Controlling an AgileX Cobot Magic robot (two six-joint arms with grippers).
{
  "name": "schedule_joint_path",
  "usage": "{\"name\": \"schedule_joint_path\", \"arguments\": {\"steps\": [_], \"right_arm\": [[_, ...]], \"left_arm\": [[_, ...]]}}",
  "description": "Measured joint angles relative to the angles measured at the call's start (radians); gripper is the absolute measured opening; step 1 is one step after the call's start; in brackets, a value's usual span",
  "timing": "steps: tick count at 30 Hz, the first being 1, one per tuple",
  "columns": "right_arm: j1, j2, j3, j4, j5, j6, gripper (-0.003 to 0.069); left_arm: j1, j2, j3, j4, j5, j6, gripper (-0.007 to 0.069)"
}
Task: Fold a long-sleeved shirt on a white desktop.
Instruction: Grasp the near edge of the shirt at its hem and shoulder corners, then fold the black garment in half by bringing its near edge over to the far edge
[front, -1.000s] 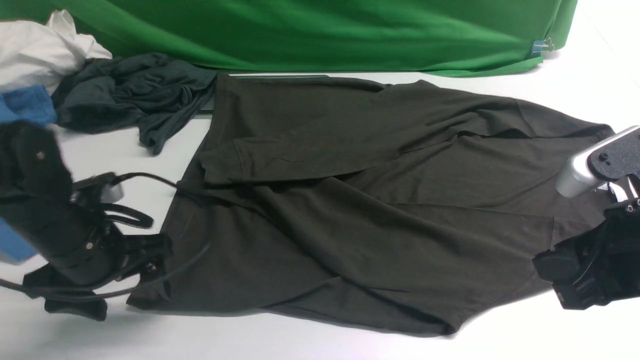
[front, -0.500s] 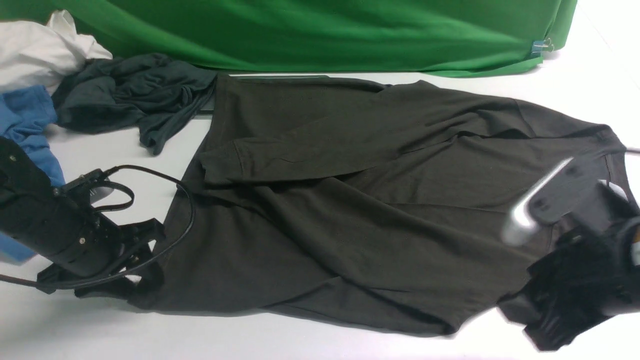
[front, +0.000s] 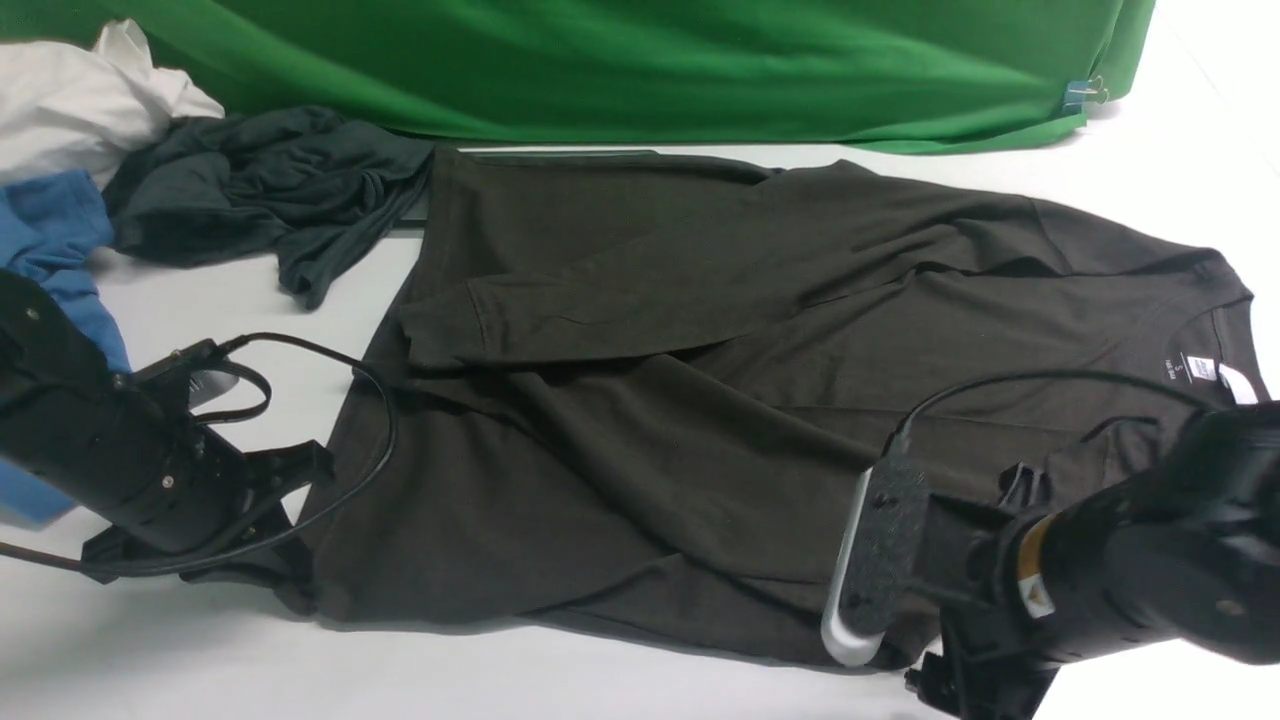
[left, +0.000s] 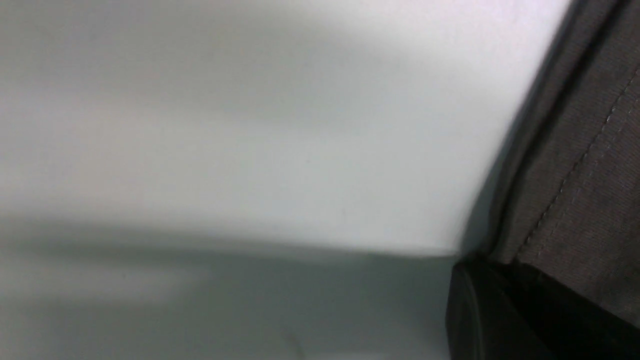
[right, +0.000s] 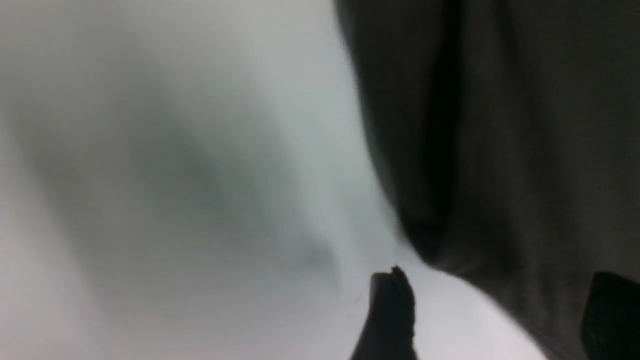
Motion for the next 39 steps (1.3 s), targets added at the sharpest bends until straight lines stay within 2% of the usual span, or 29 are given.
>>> {"name": "schedule_joint_path", "arguments": {"steps": [4, 7, 12, 13, 15, 21, 26, 34, 39], "right_arm": [[0.000, 0.079, 0.000, -0.021, -0.074, -0.003, 0.0472], [0.002, 0.107, -0.010, -0.026, -0.119, -0.002, 0.0416], [0.007, 0.114, -0.012, -0.026, -0.106, 0.030, 0.0128], [0.007, 0.113, -0.012, -0.027, -0.098, 0.037, 0.0085], [0.007, 0.106, -0.012, -0.029, -0.077, 0.045, 0.0055], [0.007, 0.018, -0.009, -0.026, 0.027, 0.052, 0.0048], [0.007, -0.142, -0.008, 0.009, 0.141, 0.077, 0.0048], [0.007, -0.276, -0.006, 0.195, 0.243, 0.086, 0.0049], [0.007, -0.283, -0.001, 0.241, 0.295, 0.085, 0.0055]], "left_arm": [[0.000, -0.008, -0.006, 0.000, -0.001, 0.000, 0.0028], [0.000, -0.021, -0.006, 0.001, 0.000, 0.000, 0.0028], [0.000, -0.057, -0.006, 0.011, 0.000, 0.000, 0.0028], [0.000, -0.069, -0.006, 0.014, 0.000, 0.000, 0.0028], [0.000, -0.096, -0.006, 0.022, 0.001, 0.000, 0.0028], [0.000, -0.188, -0.006, 0.042, 0.036, -0.004, 0.0025], [0.000, -0.325, 0.010, 0.126, 0.091, -0.072, 0.0023], [0.000, -0.541, 0.166, 0.165, 0.120, -0.116, 0.0022], [0.000, -0.627, 0.225, 0.167, 0.117, -0.120, 0.0022]]}}
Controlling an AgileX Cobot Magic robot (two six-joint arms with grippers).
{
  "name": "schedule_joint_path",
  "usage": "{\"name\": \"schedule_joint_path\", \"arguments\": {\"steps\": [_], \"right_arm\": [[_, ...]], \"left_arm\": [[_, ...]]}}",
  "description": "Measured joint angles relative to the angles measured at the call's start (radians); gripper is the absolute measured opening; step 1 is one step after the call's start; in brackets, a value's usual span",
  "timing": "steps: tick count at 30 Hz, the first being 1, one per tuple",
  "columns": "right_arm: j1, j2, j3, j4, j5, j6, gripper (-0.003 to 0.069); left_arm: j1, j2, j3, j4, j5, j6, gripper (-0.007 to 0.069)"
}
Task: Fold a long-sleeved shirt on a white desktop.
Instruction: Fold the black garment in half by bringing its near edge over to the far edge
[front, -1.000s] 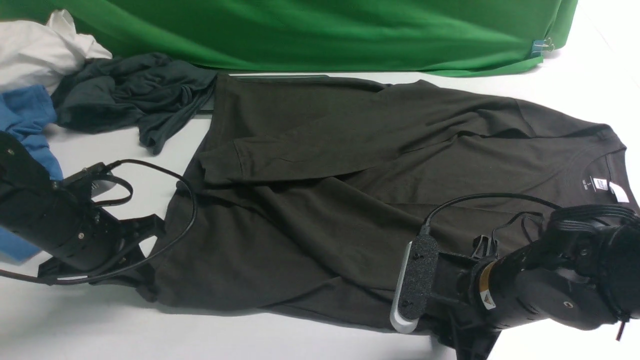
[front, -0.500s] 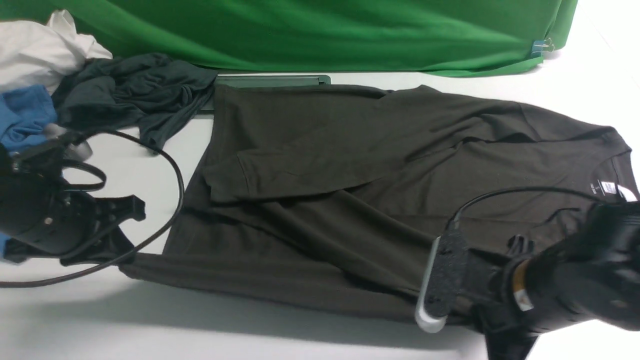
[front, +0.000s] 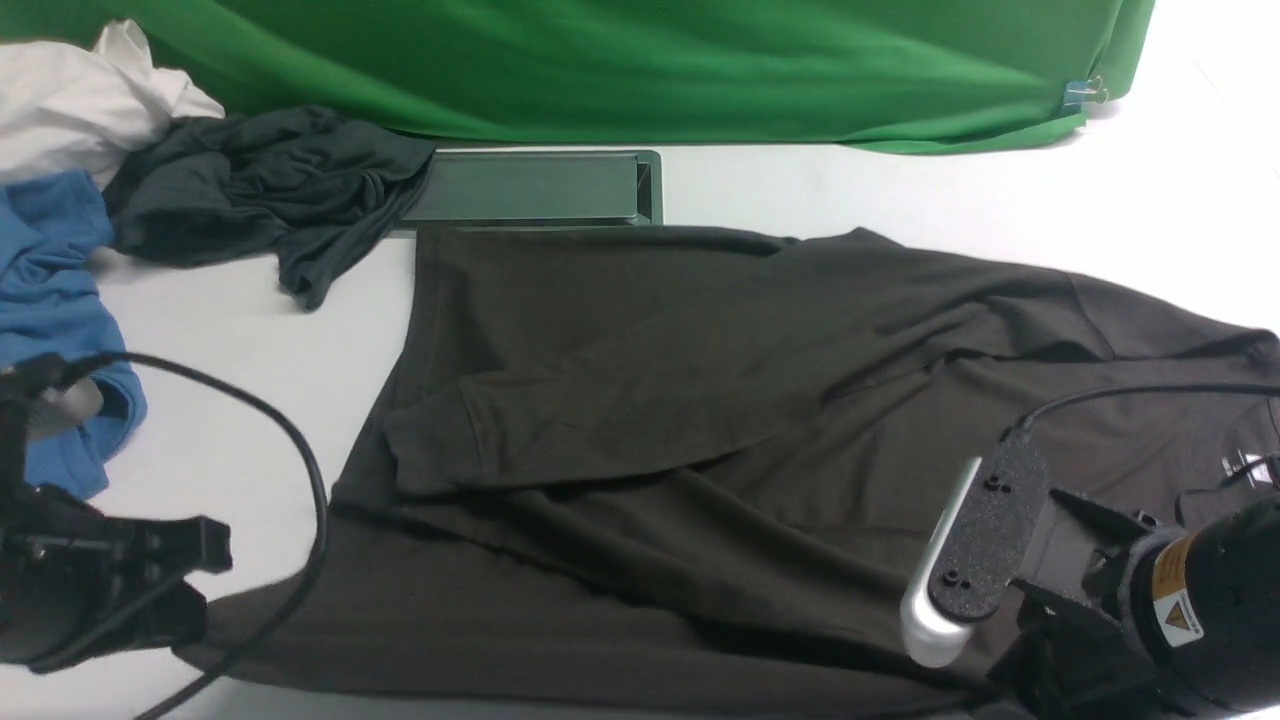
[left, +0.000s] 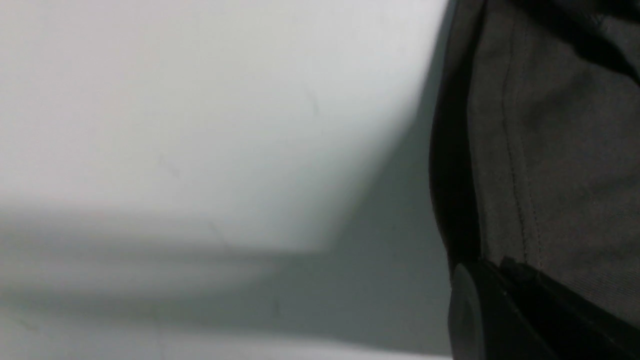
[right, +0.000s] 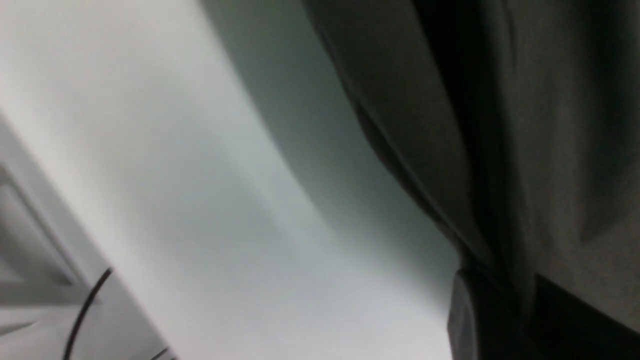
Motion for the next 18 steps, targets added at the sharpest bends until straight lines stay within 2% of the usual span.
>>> {"name": "schedule_joint_path", "arguments": {"steps": [4, 10, 18], "right_arm": [[0.000, -0.002, -0.005, -0.012, -0.011, -0.015, 0.0060], [-0.009, -0.001, -0.093, -0.067, -0.004, -0.016, 0.0052], [-0.197, 0.083, -0.286, -0.083, -0.054, -0.118, 0.0045]], "left_arm": [[0.000, -0.017, -0.016, -0.010, -0.065, -0.007, 0.0022], [0.000, 0.057, -0.130, -0.033, -0.081, -0.006, 0.0022], [-0.037, 0.264, -0.428, -0.094, -0.086, 0.032, 0.0022]]}}
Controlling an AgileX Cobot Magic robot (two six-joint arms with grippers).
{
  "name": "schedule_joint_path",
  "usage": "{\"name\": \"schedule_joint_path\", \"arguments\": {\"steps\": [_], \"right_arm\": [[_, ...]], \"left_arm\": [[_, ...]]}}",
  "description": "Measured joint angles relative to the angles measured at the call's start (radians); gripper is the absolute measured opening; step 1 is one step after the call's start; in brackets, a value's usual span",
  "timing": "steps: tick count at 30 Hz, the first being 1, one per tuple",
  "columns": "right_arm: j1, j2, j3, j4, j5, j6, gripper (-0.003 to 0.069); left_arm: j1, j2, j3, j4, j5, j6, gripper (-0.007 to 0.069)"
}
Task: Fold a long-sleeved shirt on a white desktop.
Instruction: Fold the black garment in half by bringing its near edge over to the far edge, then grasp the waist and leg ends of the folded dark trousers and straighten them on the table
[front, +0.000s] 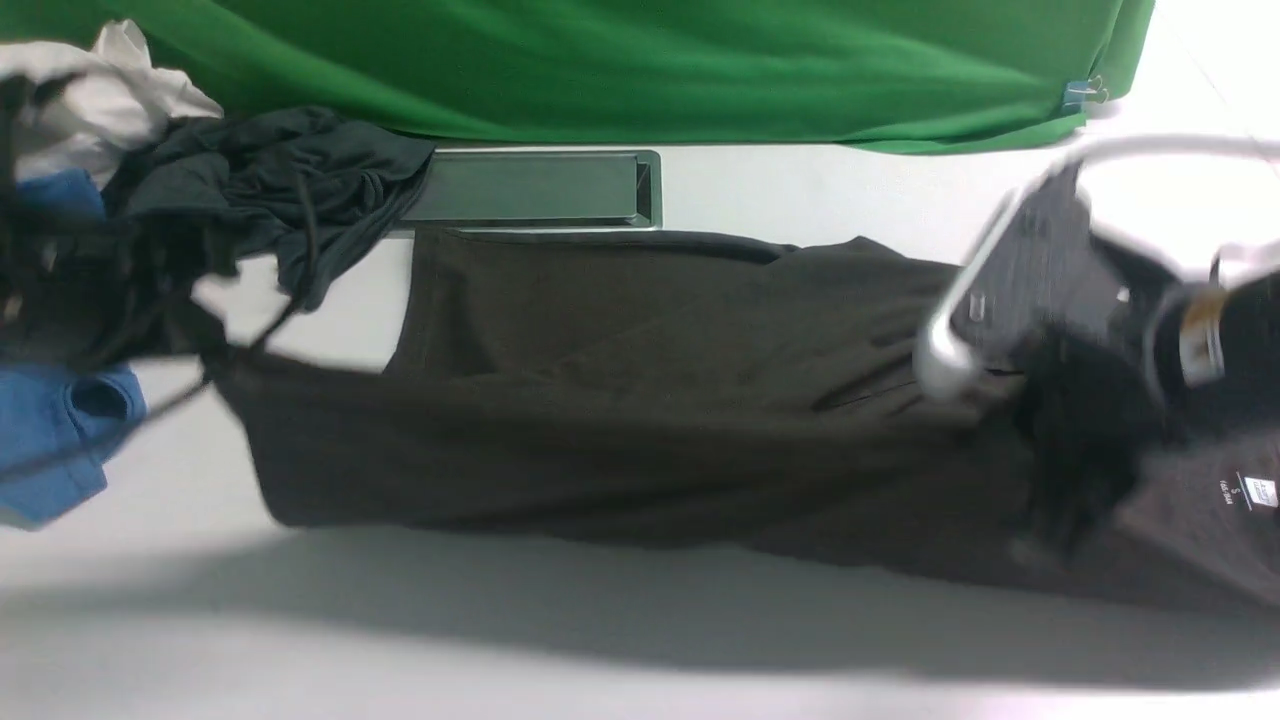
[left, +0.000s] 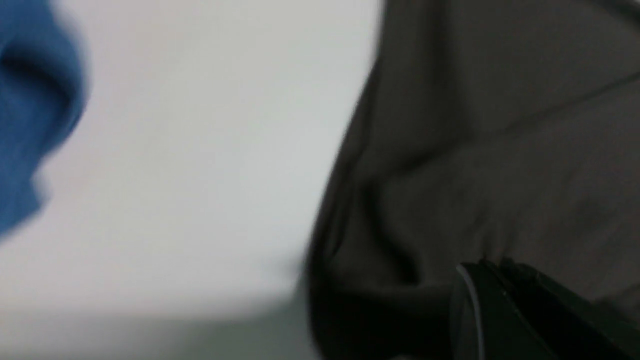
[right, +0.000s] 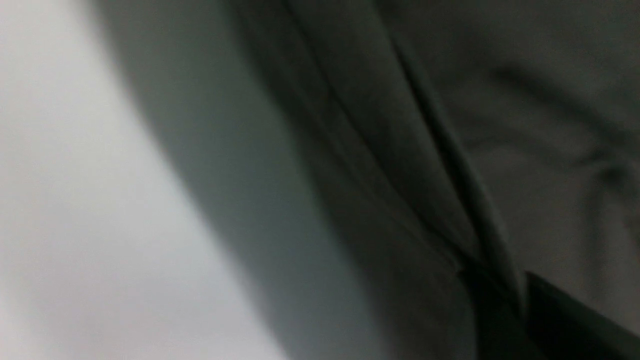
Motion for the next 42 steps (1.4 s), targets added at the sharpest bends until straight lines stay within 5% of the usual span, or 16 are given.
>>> {"name": "schedule_joint_path", "arguments": {"steps": [9, 16, 21, 26, 29, 34, 37, 42], "right_arm": [[-0.165, 0.308, -0.244, -0.003, -0.156, -0.164, 0.0045], [-0.255, 0.630, -0.344, -0.004, -0.576, -0.182, 0.0059], [-0.266, 0.785, -0.344, -0.005, -0.723, -0.069, 0.0214], [-0.266, 0.724, -0.343, -0.006, -0.665, 0.053, 0.0559], [-0.266, 0.598, -0.343, -0.006, -0.590, 0.070, 0.0659], [-0.266, 0.292, -0.345, -0.006, -0.389, 0.233, 0.0660], [-0.266, 0.099, -0.350, -0.006, -0.261, 0.387, 0.0596], [-0.266, -0.076, -0.352, 0.004, -0.037, 0.592, 0.0544]], "left_arm": [[-0.071, 0.394, -0.401, -0.028, -0.045, 0.054, 0.0022], [-0.094, 0.751, -0.619, -0.034, -0.292, 0.051, 0.0042], [-0.096, 0.932, -0.667, -0.083, -0.366, 0.047, 0.0153], [-0.096, 0.900, -0.673, -0.076, -0.318, 0.047, 0.0360], [-0.090, 0.804, -0.687, -0.049, -0.224, 0.047, 0.0493], [-0.065, 0.596, -0.720, 0.030, 0.060, 0.046, 0.0642], [-0.049, 0.500, -0.706, 0.045, 0.230, -0.003, 0.0661], [-0.038, 0.416, -0.511, 0.020, 0.295, -0.068, 0.0661]]}}
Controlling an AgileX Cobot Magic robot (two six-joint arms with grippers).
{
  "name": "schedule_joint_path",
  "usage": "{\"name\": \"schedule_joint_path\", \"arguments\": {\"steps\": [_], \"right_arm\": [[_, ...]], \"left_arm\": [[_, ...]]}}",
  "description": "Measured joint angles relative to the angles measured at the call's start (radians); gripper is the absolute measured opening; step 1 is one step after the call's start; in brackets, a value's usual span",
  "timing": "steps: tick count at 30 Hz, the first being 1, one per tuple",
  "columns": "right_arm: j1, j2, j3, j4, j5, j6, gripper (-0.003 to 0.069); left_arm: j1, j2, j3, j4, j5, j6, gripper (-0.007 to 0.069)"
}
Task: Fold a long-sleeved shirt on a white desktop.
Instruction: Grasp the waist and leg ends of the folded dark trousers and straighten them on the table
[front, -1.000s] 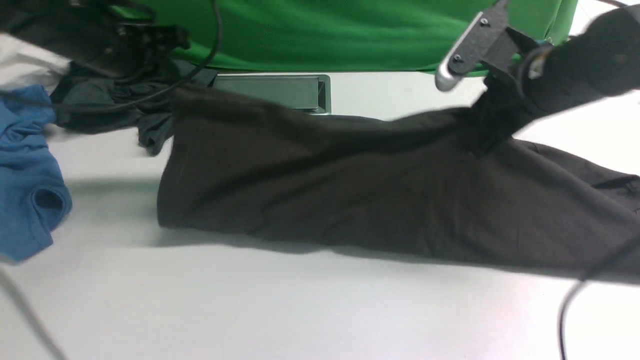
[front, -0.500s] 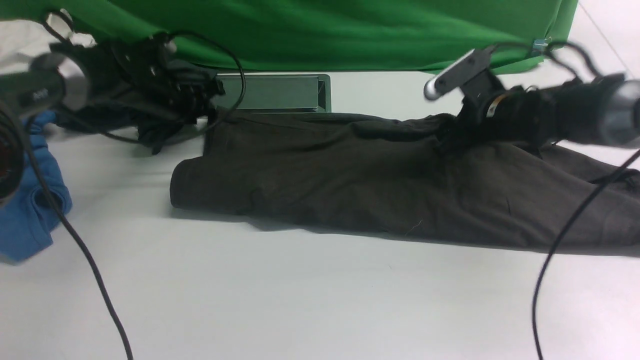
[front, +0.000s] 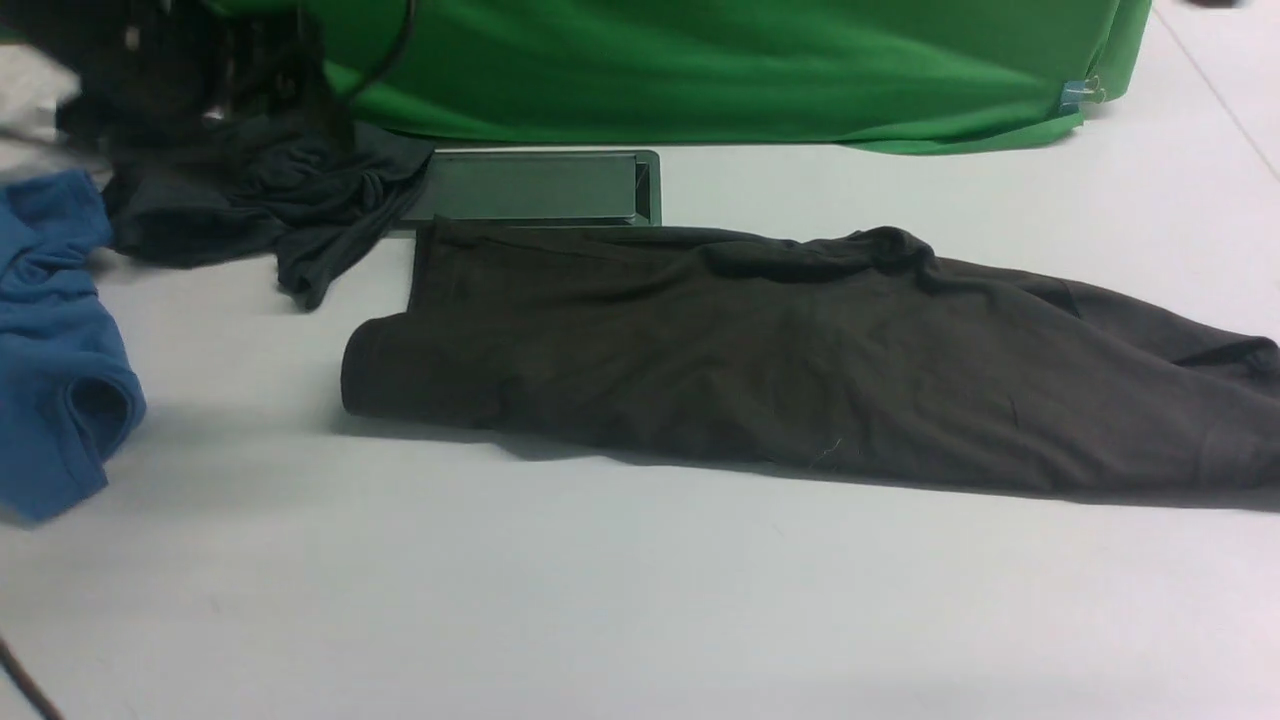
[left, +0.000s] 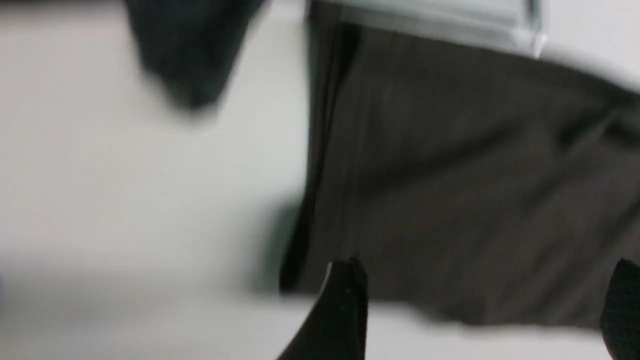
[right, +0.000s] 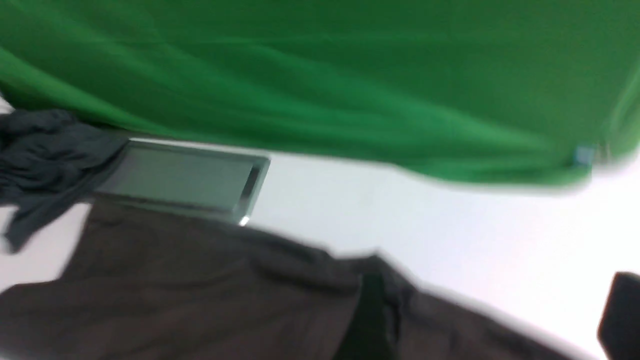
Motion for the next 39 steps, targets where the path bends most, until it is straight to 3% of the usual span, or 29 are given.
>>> {"name": "schedule_joint_path", "arguments": {"steps": [4, 8, 12, 18, 25, 29, 32, 34, 36, 39], "right_arm": [[0.000, -0.033, 0.000, 0.005, 0.087, 0.027, 0.0574], [0.000, -0.038, 0.033, 0.006, 0.101, 0.034, 0.0589], [0.000, -0.038, 0.123, 0.012, 0.067, 0.036, 0.0589], [0.000, -0.037, 0.226, 0.021, 0.011, 0.037, 0.0589], [0.000, -0.037, 0.251, 0.022, 0.003, 0.034, 0.0589], [0.000, -0.037, 0.251, 0.022, 0.011, 0.034, 0.0589], [0.000, -0.037, 0.251, 0.023, 0.035, 0.034, 0.0587], [0.000, -0.037, 0.251, 0.027, 0.047, 0.034, 0.0566], [0.000, -0.037, 0.251, 0.029, 0.052, 0.033, 0.0533], [0.000, -0.038, 0.251, 0.037, 0.068, 0.020, 0.0367]], "left_arm": [[0.000, -0.024, 0.224, -0.109, -0.067, -0.007, 0.0661], [0.000, -0.048, 0.451, -0.298, -0.264, 0.003, 0.0661], [-0.014, -0.053, 0.635, -0.532, -0.575, 0.117, 0.0661], [-0.089, 0.003, 0.671, -0.730, -0.803, 0.300, 0.0661], [-0.111, 0.112, 0.583, -0.819, -0.826, 0.380, 0.0642], [-0.111, 0.124, 0.570, -0.819, -0.827, 0.394, 0.0556], [-0.111, 0.127, 0.570, -0.780, -0.823, 0.398, 0.0395], [-0.111, 0.128, 0.571, -0.746, -0.818, 0.398, 0.0242], [-0.110, 0.125, 0.571, -0.736, -0.812, 0.398, 0.0176], [-0.085, 0.104, 0.573, -0.705, -0.767, 0.398, 0.0155]]}}
